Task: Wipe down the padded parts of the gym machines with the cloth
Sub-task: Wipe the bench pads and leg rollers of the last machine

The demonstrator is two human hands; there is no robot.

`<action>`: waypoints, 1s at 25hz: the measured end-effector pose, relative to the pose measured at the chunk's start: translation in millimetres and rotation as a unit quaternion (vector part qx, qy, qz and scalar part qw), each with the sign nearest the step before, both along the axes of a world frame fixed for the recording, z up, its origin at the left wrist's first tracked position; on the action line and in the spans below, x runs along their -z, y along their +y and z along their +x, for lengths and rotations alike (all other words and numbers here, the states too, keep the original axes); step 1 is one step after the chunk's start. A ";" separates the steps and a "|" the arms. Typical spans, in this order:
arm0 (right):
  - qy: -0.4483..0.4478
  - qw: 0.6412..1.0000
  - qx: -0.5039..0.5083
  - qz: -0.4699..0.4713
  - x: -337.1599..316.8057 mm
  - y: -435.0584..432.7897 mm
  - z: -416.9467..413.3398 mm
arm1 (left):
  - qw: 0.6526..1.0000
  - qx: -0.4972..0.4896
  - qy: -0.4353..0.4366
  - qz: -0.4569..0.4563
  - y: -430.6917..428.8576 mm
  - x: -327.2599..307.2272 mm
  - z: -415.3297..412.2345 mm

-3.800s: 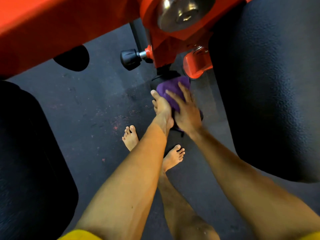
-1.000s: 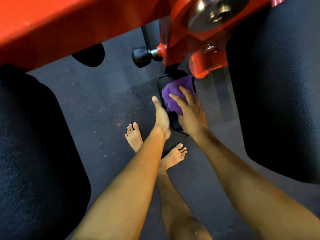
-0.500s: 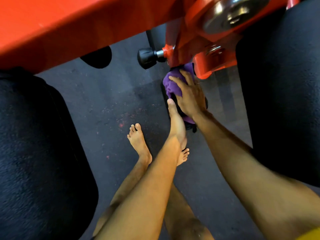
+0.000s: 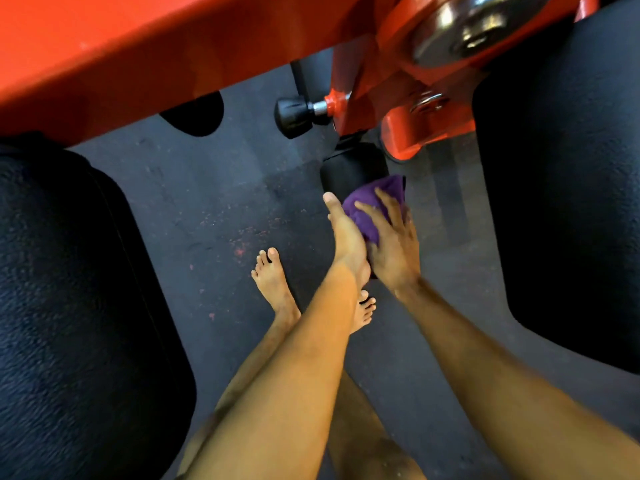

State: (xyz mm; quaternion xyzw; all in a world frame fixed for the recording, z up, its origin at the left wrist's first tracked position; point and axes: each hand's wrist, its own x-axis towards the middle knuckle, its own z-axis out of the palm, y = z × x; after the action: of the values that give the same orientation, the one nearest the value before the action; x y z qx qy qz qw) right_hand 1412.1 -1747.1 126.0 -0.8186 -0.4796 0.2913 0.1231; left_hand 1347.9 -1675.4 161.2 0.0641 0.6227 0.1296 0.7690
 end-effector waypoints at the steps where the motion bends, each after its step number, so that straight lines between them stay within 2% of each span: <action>1: -0.005 1.000 -0.016 0.007 6.2 24.3 7.8 | 1.000 0.010 0.014 0.022 1.0 -4.8 1.7; 3: -0.017 0.999 -0.046 0.022 16.1 59.7 19.9 | 0.998 0.001 0.028 0.052 -0.2 -4.9 2.4; 6: -0.025 0.998 -0.056 0.034 20.5 60.1 23.2 | 0.996 0.010 0.059 0.059 -4.1 15.6 -6.8; 10: 0.006 0.999 -0.035 -0.035 -2.6 16.1 8.9 | 0.991 0.074 0.094 0.055 -1.7 9.3 -19.1; 13: 0.040 0.993 -0.030 -0.104 -30.1 -8.7 9.1 | 0.978 0.177 0.107 0.033 -10.5 -25.4 -23.3; 16: 0.075 0.989 -0.008 -0.125 -55.0 -18.4 8.7 | 0.957 0.258 0.129 0.024 -22.8 -46.1 -33.5; 22: 0.127 0.980 0.140 -0.057 -161.8 -35.6 -15.2 | 0.934 0.330 0.086 0.110 -4.9 -150.4 -50.9; 25: 0.165 0.966 0.201 -0.010 -235.3 -46.5 -39.9 | 0.901 0.387 0.096 0.170 5.4 -200.8 -68.6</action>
State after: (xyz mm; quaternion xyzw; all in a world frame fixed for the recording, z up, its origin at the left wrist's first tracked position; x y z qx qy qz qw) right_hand 1372.2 -1793.5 361.3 -0.8400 -0.2751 0.3962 0.2484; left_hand 1279.3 -1670.1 362.0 0.4423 0.5876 -0.0812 0.6727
